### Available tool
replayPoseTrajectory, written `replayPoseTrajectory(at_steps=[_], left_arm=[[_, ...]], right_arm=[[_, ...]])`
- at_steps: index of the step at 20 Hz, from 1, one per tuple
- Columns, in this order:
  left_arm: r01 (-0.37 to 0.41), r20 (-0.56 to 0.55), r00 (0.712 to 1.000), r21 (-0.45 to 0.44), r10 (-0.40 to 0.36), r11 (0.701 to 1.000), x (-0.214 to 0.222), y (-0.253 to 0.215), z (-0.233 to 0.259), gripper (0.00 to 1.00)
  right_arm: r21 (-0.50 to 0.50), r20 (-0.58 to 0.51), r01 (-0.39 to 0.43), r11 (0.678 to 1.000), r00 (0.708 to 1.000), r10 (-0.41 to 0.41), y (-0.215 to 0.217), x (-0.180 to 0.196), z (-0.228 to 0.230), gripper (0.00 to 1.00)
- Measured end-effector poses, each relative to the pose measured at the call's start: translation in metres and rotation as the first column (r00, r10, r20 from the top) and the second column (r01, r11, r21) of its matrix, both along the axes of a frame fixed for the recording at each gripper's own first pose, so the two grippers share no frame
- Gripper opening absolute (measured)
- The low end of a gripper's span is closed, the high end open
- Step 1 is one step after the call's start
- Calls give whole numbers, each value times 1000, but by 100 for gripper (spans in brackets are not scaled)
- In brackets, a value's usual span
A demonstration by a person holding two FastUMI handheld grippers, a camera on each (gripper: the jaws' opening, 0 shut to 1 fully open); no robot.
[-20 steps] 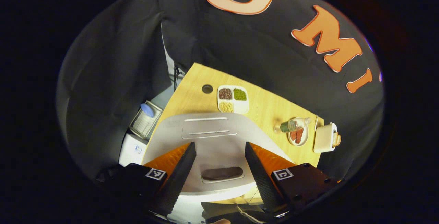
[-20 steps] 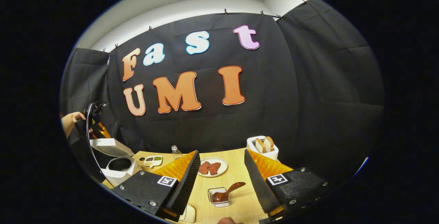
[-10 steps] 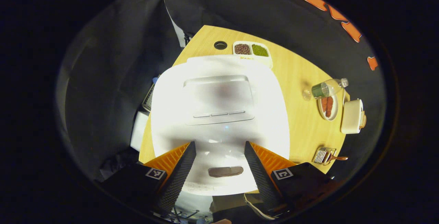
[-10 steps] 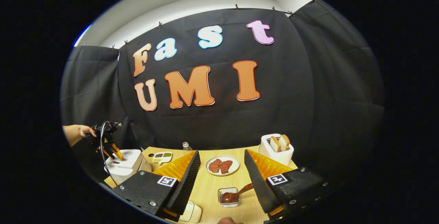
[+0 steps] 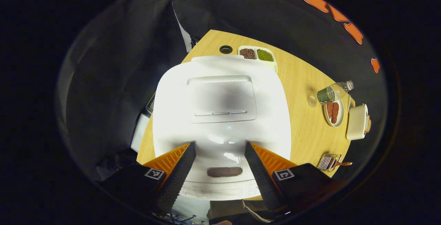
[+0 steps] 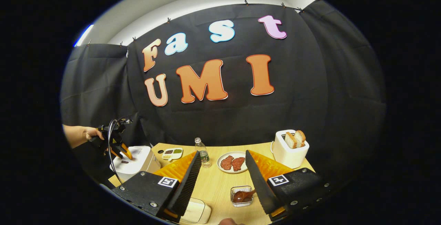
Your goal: Close the left gripper, press the button to open the rice cooker; take a wooden spoon from the chopstick holder with the right hand, scoop a spoonful of rice and pour it into the rice cooker, then put the wooden spoon back into the chopstick holder.
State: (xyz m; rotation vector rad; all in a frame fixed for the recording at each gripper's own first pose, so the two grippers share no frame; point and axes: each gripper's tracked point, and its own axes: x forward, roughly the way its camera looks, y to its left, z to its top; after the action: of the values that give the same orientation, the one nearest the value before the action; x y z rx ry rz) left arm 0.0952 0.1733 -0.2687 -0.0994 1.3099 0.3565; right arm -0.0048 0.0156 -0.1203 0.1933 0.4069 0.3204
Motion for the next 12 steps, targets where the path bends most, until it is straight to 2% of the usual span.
replayPoseTrajectory(at_steps=[2, 4, 5, 9, 12], left_arm=[[-13, 36, 999, 4, 13, 1000, 0, -1, 0, 100], [-79, 41, 996, -46, 81, 996, -11, -11, 2, 100], [-79, 57, 995, -62, 83, 995, -13, -15, 7, 100], [5, 207, 978, 32, -12, 999, -14, -22, 61, 100], [47, 331, 940, 99, -77, 994, -17, -37, 109, 100]], right_arm=[[-9, 5, -21, 1000, 1000, 21, 7, 1, 2, 81], [-29, 0, -57, 998, 998, 57, 16, 3, 2, 81], [-41, 11, -67, 997, 998, 67, 16, 6, 6, 81], [-30, 53, -76, 997, 996, 78, 30, 19, 27, 81], [-35, 112, -79, 996, 990, 83, 43, 24, 45, 81]])
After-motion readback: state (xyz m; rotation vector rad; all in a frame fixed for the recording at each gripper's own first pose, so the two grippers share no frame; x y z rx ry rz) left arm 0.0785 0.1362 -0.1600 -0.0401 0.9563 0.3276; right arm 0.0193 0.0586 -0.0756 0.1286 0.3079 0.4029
